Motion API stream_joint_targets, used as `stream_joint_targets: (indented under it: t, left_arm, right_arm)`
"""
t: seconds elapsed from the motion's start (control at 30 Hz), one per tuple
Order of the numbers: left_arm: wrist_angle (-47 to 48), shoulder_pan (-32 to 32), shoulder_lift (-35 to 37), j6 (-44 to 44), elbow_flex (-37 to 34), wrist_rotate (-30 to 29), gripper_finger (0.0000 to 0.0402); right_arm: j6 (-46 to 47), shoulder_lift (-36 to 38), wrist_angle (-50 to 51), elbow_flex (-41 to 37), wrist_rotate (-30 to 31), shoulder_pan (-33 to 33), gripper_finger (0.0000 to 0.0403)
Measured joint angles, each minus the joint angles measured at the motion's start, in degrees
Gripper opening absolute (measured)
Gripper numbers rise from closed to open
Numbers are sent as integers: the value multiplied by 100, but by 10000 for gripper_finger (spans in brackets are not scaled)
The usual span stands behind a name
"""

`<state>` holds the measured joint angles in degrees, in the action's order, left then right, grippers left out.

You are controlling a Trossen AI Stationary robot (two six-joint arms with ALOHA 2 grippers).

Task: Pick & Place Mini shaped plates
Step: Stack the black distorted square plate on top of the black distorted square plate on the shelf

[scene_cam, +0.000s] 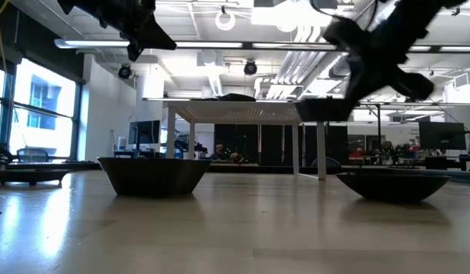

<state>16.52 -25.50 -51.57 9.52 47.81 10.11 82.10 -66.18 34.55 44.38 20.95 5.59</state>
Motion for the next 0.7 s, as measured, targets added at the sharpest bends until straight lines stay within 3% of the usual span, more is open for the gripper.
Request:
stream_joint_targets:
  t: [0.17, 0.33, 0.7]
  left_arm:
    - [-1, 0, 0, -6, 0, 6, 1]
    - [-1, 0, 0, -28, 0, 110, 1]
    - [2, 0, 0, -175, 0, 111, 1]
  right_arm:
    - [-1200, -1118, -417, 901, -45, 115, 7]
    - [-2286, -2310, -705, 1649, -41, -170, 5]
    - [-3705, -4102, -2162, 2400, -539, -858, 6]
